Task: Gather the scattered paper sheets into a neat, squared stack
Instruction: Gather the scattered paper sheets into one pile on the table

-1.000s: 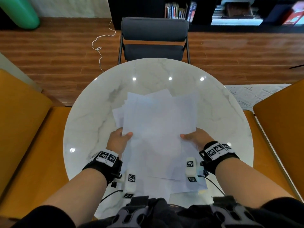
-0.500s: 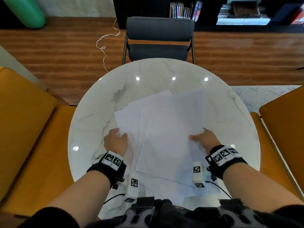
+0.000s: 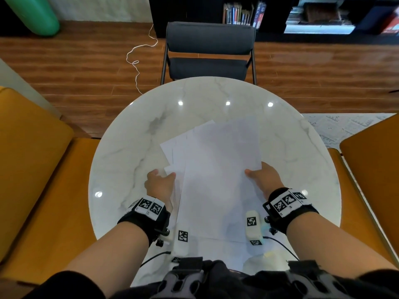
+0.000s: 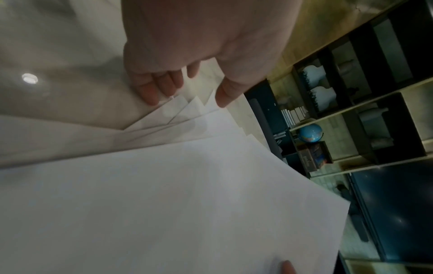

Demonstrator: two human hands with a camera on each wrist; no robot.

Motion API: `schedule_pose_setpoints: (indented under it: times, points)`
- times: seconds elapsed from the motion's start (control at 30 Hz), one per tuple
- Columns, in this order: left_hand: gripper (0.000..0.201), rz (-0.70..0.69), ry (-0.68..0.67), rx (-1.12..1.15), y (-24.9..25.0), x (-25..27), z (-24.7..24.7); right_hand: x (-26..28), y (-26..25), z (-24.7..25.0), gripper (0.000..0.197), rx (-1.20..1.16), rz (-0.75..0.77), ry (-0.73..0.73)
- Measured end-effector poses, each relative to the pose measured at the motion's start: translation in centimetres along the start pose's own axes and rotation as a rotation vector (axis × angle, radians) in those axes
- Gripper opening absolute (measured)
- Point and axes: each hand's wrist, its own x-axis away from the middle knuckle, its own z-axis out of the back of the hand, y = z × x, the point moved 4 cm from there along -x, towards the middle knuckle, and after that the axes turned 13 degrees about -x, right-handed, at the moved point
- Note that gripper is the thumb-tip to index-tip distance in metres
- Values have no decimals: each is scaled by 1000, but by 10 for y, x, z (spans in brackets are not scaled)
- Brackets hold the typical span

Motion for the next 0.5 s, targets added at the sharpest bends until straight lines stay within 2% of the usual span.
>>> schedule_pose_setpoints:
  times: [0.07, 0.13, 0.2, 0.23, 0.3, 0.4, 0.43, 0.5]
  points:
    - [70, 104, 6, 170, -6, 4, -1, 4, -3, -2, 44, -42, 3, 9]
    - [69, 159, -119, 321, -8, 11, -10, 7, -5, -3, 32, -75, -12, 4]
    - [61, 152, -253, 407, -4, 19, -20, 10, -6, -6, 32, -130, -42, -17]
    - [54, 116, -279, 379, -1, 22, -22, 11, -5, -6, 34, -155, -59, -22]
    - [45, 44, -259, 259, 4, 22, -20, 12, -2, -7, 35, -173, -74, -30]
    - [70, 31, -77, 24, 1, 14, -5, 14, 1, -6, 31, -139, -9, -6]
    - [69, 43, -46, 21, -2, 13, -2, 16, 1, -6, 30, -147, 10, 2]
    - [46, 109, -102, 163, -9, 14, -4, 19, -2, -7, 24, -152, 28, -1]
